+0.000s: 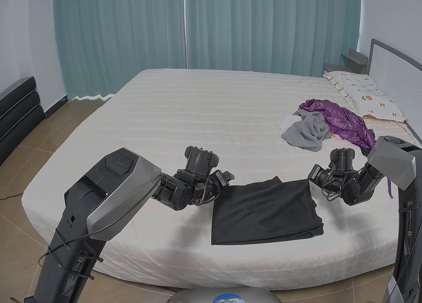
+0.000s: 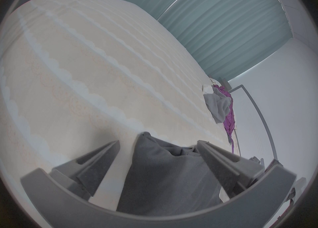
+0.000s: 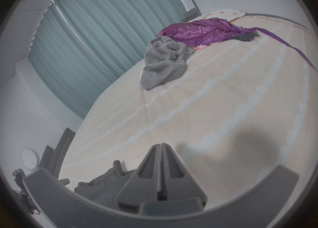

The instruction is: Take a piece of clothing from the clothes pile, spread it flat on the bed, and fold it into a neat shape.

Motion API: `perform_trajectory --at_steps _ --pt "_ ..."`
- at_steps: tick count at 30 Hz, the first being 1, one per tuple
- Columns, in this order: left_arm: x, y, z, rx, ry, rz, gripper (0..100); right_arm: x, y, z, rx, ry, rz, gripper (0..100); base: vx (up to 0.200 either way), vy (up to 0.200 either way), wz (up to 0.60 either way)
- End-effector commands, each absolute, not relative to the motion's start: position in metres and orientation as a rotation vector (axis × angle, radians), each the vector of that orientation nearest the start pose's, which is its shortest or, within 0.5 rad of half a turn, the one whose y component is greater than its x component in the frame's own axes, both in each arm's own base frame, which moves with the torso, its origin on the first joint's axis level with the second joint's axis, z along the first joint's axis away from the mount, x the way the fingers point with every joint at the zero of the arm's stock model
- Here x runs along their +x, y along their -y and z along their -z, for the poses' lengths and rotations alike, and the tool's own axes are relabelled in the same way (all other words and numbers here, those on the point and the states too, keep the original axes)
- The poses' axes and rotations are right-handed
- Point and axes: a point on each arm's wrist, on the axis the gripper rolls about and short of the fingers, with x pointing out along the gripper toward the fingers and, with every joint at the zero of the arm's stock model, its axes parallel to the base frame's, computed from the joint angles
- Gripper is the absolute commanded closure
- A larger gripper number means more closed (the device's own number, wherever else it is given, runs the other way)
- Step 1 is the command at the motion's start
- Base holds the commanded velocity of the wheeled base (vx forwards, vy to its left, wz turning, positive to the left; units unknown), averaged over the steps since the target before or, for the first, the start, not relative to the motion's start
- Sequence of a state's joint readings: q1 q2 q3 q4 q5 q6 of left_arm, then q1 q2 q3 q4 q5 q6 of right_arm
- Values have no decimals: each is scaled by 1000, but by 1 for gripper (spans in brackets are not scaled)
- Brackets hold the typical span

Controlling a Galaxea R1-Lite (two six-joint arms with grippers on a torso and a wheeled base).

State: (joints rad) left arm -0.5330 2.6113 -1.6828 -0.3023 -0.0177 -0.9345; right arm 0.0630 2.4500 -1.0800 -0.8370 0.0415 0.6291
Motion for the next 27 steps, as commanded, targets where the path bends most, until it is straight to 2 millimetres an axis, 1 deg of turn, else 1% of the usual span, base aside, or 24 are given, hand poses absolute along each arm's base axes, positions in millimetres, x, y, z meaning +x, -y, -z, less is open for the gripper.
perform_trajectory --at_steps 1,10,13,17,27 --pt "443 261 12 -715 -794 183 100 422 -30 11 610 -553 55 100 0 0 0" --pt "446 260 12 -713 -759 140 100 421 -38 11 609 -542 20 100 0 0 0" --pt "448 255 9 -712 -744 115 100 416 -42 15 611 -564 -13 100 0 0 0" --pt "451 248 7 -713 -724 83 100 416 -44 13 609 -565 -48 100 0 0 0" --pt "450 244 10 -705 -743 64 100 418 -56 14 594 -577 -104 100 0 0 0"
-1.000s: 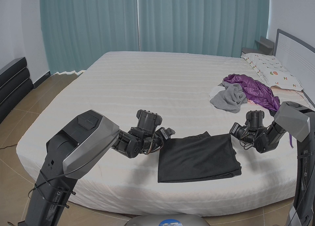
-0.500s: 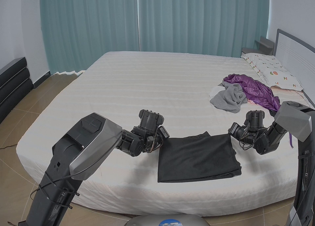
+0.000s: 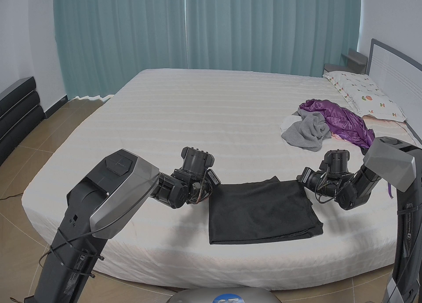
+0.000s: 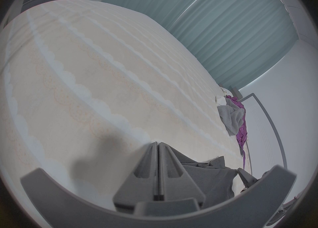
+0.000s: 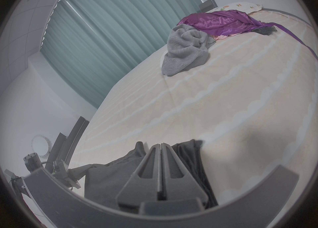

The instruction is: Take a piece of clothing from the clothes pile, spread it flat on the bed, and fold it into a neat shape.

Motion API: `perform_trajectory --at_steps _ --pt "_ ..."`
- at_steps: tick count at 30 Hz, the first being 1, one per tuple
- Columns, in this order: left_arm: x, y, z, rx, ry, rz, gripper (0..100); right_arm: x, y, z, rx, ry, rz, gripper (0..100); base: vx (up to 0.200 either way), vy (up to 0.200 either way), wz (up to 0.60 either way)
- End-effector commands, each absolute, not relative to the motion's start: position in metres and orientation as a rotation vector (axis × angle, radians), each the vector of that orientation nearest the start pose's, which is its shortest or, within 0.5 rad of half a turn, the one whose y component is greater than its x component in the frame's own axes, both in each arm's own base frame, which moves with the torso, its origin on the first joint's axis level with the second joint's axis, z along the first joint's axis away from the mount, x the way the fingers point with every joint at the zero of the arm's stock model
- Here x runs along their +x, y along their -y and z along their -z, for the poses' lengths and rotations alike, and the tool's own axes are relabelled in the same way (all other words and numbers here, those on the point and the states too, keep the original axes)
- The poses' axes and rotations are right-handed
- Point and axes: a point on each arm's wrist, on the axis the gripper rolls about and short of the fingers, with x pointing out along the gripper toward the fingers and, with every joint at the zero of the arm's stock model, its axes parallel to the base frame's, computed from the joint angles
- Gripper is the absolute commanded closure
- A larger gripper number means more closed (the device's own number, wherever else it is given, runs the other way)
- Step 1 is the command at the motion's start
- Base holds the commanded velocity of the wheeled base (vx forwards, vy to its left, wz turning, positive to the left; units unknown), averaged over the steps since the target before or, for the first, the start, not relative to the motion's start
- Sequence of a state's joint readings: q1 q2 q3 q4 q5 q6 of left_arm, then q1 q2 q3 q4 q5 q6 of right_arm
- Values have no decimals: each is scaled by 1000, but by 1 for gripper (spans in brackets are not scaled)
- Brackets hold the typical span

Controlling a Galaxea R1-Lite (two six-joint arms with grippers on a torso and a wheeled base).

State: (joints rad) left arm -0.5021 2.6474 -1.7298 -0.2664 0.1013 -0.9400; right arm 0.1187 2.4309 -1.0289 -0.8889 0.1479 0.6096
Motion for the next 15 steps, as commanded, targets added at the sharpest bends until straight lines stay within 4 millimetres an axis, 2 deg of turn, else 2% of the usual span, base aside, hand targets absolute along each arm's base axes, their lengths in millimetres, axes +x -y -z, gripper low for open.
perform_trajectory --at_steps 1,2,3,15 --pt "450 244 10 -705 -743 64 100 417 -57 14 586 -577 -107 100 0 0 0" --pt "449 245 10 -704 -744 66 100 417 -57 14 580 -575 -109 100 0 0 0" --pt "449 245 10 -704 -744 66 100 417 -57 14 580 -575 -109 0 0 0 0" --pt "448 247 6 -705 -740 75 100 418 -60 18 576 -578 -115 0 0 0 0"
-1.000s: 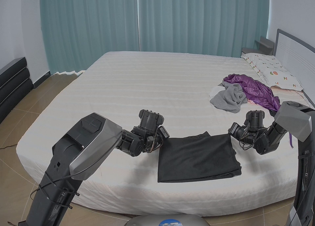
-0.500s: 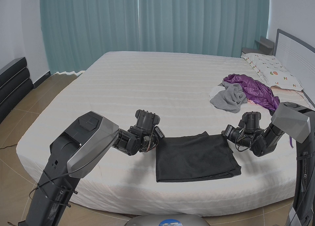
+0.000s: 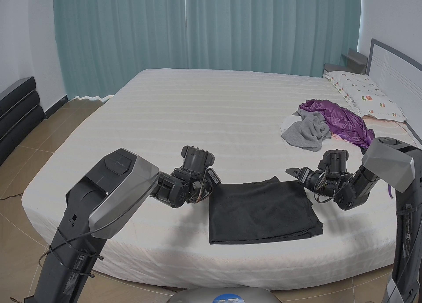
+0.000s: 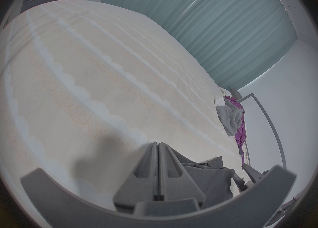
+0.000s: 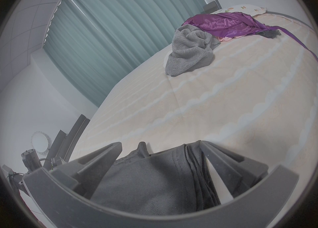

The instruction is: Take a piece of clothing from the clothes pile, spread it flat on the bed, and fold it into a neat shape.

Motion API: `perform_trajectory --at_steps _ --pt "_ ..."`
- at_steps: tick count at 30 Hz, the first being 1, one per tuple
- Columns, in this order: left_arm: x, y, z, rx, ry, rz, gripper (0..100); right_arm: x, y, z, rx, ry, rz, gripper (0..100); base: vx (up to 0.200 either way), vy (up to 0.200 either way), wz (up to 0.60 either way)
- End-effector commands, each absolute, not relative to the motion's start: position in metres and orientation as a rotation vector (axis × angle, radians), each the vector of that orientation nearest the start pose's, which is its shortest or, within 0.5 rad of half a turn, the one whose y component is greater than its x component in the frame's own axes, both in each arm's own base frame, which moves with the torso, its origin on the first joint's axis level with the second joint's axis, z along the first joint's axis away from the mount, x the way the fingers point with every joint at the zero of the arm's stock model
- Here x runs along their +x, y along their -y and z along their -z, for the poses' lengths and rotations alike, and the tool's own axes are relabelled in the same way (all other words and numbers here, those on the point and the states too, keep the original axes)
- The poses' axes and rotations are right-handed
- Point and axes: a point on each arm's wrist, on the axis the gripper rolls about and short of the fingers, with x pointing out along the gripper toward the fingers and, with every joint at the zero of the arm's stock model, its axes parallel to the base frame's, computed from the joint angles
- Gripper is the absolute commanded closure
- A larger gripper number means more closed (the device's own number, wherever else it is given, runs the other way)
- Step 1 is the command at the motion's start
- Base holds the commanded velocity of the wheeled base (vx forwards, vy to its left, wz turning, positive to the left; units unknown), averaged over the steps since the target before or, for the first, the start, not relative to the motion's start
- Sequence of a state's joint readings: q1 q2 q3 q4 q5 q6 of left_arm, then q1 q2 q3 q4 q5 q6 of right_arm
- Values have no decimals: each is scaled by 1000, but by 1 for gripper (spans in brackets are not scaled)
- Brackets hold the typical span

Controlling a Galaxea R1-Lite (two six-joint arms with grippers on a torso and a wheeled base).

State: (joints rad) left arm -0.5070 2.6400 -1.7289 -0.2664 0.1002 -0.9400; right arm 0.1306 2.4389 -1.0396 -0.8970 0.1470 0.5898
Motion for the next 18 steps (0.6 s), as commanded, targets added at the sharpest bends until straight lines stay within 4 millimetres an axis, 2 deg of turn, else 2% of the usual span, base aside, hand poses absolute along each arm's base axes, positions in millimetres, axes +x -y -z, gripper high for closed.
perform_trajectory --at_steps 1,6,7,11,18 --pt "448 247 6 -705 -740 75 100 418 -60 20 575 -580 -115 0 0 0 0" --pt "447 248 6 -705 -741 78 100 421 -61 25 572 -584 -114 0 0 0 0" --pt "447 248 6 -705 -741 78 100 421 -61 25 572 -584 -114 100 0 0 0" --pt "447 248 6 -704 -742 77 100 421 -58 29 548 -587 -107 100 0 0 0" --pt "448 248 9 -702 -746 75 100 424 -46 24 557 -562 -76 100 0 0 0"
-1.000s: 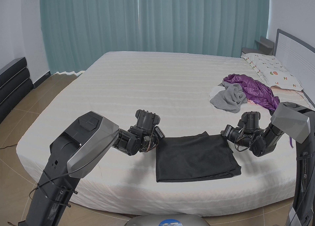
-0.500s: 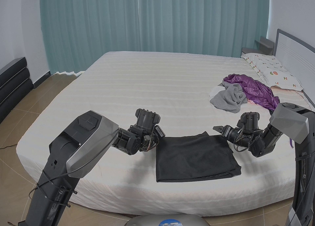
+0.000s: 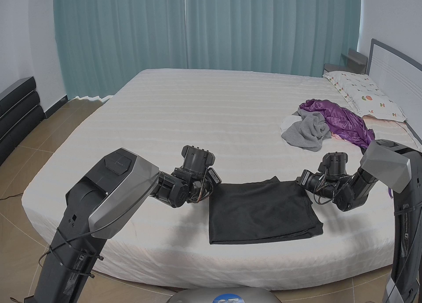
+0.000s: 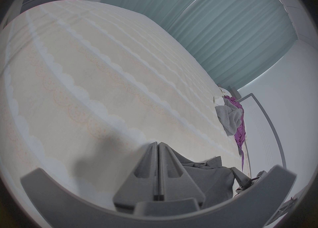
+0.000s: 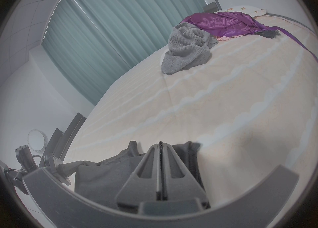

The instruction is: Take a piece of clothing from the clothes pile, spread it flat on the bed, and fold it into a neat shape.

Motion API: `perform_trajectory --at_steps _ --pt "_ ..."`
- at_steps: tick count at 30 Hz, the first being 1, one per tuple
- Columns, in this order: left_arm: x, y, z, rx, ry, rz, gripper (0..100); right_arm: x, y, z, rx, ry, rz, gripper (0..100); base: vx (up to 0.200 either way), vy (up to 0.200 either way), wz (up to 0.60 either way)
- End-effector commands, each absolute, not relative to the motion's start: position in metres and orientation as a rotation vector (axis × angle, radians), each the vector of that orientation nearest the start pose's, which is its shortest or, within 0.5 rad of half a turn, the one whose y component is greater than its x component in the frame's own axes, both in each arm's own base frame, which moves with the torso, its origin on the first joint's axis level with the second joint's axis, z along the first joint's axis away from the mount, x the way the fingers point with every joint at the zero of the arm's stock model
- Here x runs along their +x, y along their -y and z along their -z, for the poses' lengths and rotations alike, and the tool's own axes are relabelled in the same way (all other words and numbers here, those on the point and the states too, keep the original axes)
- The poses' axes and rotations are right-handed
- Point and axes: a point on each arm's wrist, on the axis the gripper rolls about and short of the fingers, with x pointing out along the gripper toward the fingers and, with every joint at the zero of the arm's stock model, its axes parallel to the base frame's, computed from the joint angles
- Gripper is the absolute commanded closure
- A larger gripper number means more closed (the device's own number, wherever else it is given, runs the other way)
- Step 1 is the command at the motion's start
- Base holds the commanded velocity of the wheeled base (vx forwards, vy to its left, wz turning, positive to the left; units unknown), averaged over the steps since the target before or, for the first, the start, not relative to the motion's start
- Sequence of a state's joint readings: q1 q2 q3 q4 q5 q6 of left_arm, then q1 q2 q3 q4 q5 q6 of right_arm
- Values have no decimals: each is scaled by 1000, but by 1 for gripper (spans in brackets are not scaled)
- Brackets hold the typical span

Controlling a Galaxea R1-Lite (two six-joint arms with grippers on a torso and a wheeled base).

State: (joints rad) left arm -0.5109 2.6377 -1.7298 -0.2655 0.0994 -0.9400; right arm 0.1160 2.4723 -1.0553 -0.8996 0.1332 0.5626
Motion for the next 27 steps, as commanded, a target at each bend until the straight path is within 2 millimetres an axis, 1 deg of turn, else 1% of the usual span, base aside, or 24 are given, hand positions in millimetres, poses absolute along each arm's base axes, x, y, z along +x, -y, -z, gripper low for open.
perform_trajectory --at_steps 1,6,15,16,17,19,22,24,25,27 --pt "448 248 10 -702 -747 74 100 425 -43 23 559 -557 -70 100 0 0 0" --pt "447 250 11 -700 -747 78 100 425 -34 25 566 -558 -45 100 0 0 0" --pt "448 251 10 -705 -747 87 100 424 -35 31 566 -574 -36 100 0 0 0" --pt "448 251 10 -705 -747 87 100 424 -35 30 568 -574 -36 0 0 0 0" --pt "448 251 10 -708 -746 88 0 423 -35 29 571 -570 -39 0 0 0 0" --pt "449 250 8 -711 -743 88 0 420 -36 24 580 -568 -44 0 0 0 0" --pt "448 246 6 -712 -748 79 0 411 -35 10 616 -546 -57 0 0 0 0" --pt "449 244 5 -714 -747 75 0 407 -35 7 628 -545 -65 0 0 0 0" --pt "447 235 -3 -721 -743 63 0 396 -34 1 643 -539 -94 0 0 0 0" --pt "445 225 -12 -727 -745 55 0 386 -33 -2 649 -539 -117 0 0 0 0"
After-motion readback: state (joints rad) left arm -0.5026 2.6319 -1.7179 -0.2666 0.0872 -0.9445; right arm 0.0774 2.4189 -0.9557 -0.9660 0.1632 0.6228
